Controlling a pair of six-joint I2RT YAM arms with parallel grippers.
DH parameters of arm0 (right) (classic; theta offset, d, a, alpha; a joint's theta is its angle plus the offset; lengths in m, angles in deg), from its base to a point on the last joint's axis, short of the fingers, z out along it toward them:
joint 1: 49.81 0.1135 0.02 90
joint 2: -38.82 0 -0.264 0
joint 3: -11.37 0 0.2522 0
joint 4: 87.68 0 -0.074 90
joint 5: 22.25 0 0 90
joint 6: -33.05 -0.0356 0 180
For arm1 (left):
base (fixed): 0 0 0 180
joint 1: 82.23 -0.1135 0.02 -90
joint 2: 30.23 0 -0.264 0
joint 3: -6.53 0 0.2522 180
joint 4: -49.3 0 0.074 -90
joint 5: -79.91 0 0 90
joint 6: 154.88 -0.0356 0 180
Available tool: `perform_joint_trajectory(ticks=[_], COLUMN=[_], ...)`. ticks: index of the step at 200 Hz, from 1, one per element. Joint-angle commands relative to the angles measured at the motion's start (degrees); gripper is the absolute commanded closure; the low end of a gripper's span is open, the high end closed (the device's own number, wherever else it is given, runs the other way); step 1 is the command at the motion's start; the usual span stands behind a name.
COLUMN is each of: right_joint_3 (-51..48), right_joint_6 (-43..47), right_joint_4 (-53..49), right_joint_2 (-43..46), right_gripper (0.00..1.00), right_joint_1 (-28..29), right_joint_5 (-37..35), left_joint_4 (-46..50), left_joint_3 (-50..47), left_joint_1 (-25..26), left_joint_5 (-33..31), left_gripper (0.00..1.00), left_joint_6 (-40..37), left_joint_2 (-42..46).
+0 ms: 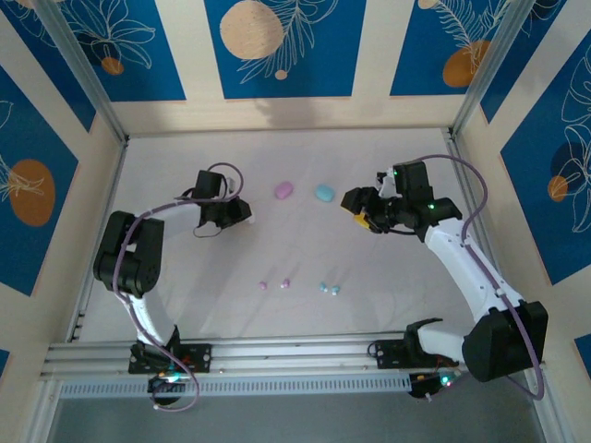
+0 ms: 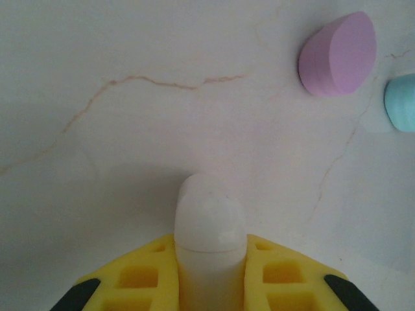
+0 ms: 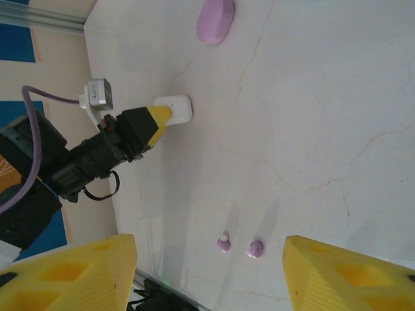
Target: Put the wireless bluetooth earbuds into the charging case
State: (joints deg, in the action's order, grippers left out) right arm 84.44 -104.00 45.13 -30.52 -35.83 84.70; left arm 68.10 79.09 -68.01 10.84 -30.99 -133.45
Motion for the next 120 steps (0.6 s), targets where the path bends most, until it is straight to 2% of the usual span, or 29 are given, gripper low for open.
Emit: perform_joint_trajectory(ticks=[1, 38, 62, 80, 95, 120], right_joint_3=[1.9, 2.1, 2.5, 2.8, 3.2, 4.1], right_joint_6=[-0.5, -0.7, -0.5, 0.1, 0.8, 2.2], right_joint_4=[-0.9, -1.0, -1.3, -1.7, -2.3, -3.2], right_joint_2=[-1.0, -2.2, -3.0, -3.7, -4.3, -5.7], right_gripper=[0.38, 0.38, 0.38, 0.38, 0.38, 0.38], right_joint_1=[1.1, 2.3, 2.9, 3.1, 3.3, 3.6], right_joint_5=[0.3, -0.2, -0.3, -0.4, -0.6, -1.0], left_joint_4=[2.8, 4.6, 6.4, 8.0, 9.6, 13.0], left_joint_3=[1.4, 2.8, 3.8, 4.4, 5.6, 7.8], left_joint_1=[-1.5, -2.4, -2.9, -3.0, -2.9, -3.0], left_joint_5=[-0.2, 1.4, 1.5, -1.2, -2.8, -5.3], left_gripper=[1.00, 1.00, 0.91, 0.77, 0.75, 0.65], left_joint_6=[-2.2, -4.2, -5.2, -6.2, -7.7, -10.0], left_joint_2=[-1.4, -2.8, -3.5, -3.1, -3.1, -3.4])
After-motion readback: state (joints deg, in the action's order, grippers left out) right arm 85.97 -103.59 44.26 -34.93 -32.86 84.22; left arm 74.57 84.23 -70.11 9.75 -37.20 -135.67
